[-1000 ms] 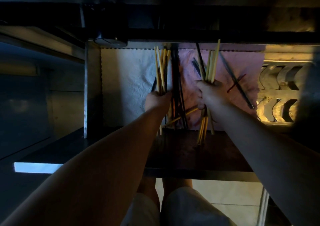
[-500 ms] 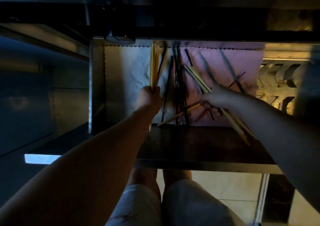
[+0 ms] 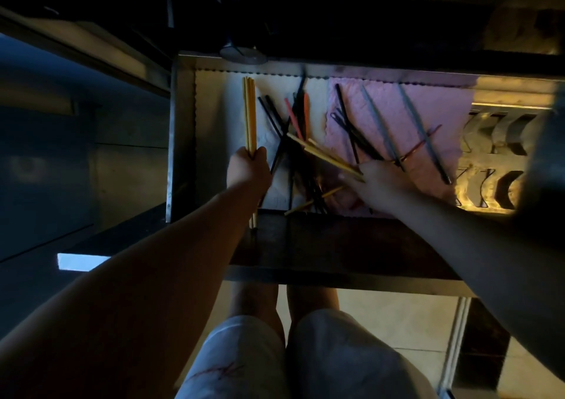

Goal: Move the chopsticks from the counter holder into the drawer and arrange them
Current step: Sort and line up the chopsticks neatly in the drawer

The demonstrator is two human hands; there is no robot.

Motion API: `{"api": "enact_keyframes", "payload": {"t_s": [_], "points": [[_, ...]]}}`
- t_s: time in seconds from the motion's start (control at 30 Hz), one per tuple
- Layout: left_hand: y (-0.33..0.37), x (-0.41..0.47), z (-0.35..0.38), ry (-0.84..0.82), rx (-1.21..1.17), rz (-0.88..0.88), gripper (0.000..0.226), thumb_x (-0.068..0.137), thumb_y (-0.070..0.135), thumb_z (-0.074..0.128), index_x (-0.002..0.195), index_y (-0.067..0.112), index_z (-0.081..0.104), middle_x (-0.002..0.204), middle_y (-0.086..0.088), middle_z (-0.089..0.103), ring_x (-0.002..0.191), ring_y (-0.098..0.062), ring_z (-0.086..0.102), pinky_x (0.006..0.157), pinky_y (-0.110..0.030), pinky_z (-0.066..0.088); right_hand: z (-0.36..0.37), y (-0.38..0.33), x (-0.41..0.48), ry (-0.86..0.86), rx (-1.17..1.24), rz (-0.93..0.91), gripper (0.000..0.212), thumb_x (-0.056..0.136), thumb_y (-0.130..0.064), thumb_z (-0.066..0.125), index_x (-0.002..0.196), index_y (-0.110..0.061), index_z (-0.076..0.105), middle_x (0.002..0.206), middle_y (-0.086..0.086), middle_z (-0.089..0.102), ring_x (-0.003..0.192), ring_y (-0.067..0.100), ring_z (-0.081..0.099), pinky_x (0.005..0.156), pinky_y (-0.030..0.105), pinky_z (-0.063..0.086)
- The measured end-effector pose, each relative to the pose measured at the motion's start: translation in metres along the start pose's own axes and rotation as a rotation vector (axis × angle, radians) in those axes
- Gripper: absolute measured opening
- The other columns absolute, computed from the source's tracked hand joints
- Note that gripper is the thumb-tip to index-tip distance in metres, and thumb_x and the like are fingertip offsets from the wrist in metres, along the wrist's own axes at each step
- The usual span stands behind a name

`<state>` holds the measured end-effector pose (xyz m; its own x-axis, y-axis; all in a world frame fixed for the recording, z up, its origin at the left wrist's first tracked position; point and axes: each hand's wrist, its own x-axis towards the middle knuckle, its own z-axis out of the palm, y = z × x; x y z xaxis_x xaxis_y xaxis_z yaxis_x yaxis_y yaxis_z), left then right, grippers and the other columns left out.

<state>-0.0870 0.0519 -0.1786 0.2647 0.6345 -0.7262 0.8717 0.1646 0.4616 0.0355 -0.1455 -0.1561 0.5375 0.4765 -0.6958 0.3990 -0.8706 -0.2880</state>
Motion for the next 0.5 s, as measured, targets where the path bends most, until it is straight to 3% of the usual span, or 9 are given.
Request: {"api": "enact_keyframes", "payload": {"t_s": [0.07, 0.13, 0.23, 0.33, 0.5], "points": [[-0.002, 0.002, 0.000, 0.018, -0.019, -0.028, 0.018, 0.092, 0.031, 0.052, 0.091, 0.014, 0.058, 0.061, 0.000, 0.054, 0.044, -0.013, 0.052, 0.048, -0.023, 0.043, 0.001, -0.007, -0.001, -0.078, 0.012, -0.078, 0.039, 0.089, -0.051, 0.055, 0.086, -0.015, 0.069, 0.088, 0.018, 0.068, 0.086, 0.032, 0.066, 0.064, 0.030, 0.044], [-0.003, 0.004, -0.001, 0.017, -0.046, -0.051, 0.021, 0.093, 0.031, 0.052, 0.096, 0.012, 0.060, 0.064, -0.001, 0.055, 0.050, -0.016, 0.053, 0.053, -0.027, 0.044, 0.007, -0.016, 0.000, -0.173, 0.010, -0.098, 0.033, 0.088, -0.050, 0.056, 0.078, -0.020, 0.066, 0.086, 0.013, 0.069, 0.086, 0.030, 0.066, 0.066, 0.030, 0.045], [-0.006, 0.009, -0.003, 0.035, -0.103, -0.084, 0.022, 0.092, 0.030, 0.054, 0.097, 0.010, 0.062, 0.065, -0.003, 0.053, 0.055, -0.019, 0.052, 0.056, -0.030, 0.044, 0.019, -0.028, 0.008, -0.258, -0.005, -0.093, 0.019, 0.082, -0.041, 0.067, 0.091, -0.024, 0.070, 0.093, 0.008, 0.072, 0.093, 0.026, 0.067, 0.066, 0.024, 0.038], [-0.010, 0.009, -0.008, 0.060, -0.183, -0.147, 0.017, 0.090, 0.031, 0.057, 0.091, 0.015, 0.062, 0.058, 0.002, 0.050, 0.042, -0.012, 0.047, 0.043, -0.024, 0.038, 0.034, -0.038, 0.011, -0.333, -0.013, -0.136, 0.036, 0.078, -0.044, 0.071, 0.109, -0.026, 0.069, 0.111, 0.008, 0.069, 0.107, 0.025, 0.064, 0.080, 0.027, 0.045], [-0.013, 0.013, -0.014, 0.009, -0.265, -0.188, 0.024, 0.090, 0.032, 0.059, 0.104, 0.014, 0.065, 0.060, 0.003, 0.050, 0.042, -0.011, 0.045, 0.041, -0.023, 0.034, 0.047, -0.044, 0.015, -0.315, -0.064, -0.143, 0.044, 0.077, -0.053, 0.069, 0.110, -0.023, 0.068, 0.114, 0.010, 0.068, 0.109, 0.028, 0.063, 0.083, 0.031, 0.048]]}}
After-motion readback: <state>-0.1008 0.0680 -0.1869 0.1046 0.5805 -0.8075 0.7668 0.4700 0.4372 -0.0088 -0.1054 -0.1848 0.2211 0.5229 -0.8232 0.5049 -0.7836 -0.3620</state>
